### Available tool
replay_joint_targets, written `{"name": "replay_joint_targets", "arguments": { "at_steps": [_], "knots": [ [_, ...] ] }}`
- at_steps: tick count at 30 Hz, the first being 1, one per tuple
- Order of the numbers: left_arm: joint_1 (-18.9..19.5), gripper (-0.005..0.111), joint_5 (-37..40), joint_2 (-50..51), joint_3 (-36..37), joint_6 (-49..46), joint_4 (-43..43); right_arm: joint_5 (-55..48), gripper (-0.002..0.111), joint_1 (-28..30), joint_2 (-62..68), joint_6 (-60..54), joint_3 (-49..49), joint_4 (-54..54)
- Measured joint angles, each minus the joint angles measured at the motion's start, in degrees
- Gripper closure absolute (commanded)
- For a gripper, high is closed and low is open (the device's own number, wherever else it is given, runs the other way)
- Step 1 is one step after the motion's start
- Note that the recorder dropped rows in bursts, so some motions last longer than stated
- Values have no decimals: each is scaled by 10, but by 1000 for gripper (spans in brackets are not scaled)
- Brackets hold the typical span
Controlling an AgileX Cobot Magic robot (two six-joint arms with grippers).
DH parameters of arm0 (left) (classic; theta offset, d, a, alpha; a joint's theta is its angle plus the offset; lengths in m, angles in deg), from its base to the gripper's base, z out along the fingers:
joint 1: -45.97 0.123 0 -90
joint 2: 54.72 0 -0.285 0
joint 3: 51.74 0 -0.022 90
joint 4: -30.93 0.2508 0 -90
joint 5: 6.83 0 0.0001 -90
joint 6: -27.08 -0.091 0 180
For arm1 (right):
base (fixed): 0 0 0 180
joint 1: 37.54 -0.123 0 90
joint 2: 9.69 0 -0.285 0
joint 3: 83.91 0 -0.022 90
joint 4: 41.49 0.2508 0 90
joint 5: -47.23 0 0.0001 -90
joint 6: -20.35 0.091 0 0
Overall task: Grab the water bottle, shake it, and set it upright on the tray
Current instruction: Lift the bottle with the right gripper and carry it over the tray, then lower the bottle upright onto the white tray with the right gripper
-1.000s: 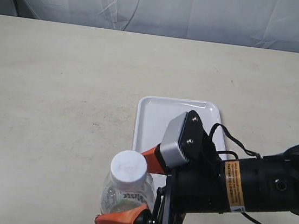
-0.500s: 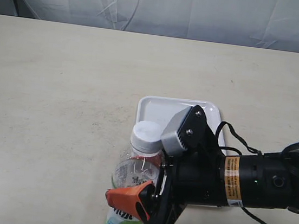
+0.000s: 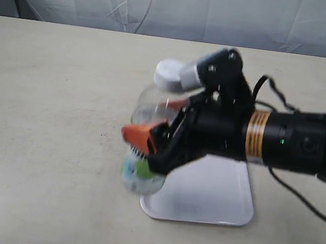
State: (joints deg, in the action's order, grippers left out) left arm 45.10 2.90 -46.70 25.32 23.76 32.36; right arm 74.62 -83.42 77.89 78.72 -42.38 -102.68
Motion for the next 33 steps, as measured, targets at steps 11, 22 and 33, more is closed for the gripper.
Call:
{"name": "replay_joint_targets", "arguments": {
  "at_steps": [11,22,33],
  "knots": [
    [0,105,0,0,0,0,0,-488,109,0,21,-170,-83,249],
    [0,105,0,0,0,0,0,-430,109,0,-30,-236,-134,335],
    [0,105,0,0,0,0,0,-319,109,-75,6,-241,-92,363]
  ]
}}
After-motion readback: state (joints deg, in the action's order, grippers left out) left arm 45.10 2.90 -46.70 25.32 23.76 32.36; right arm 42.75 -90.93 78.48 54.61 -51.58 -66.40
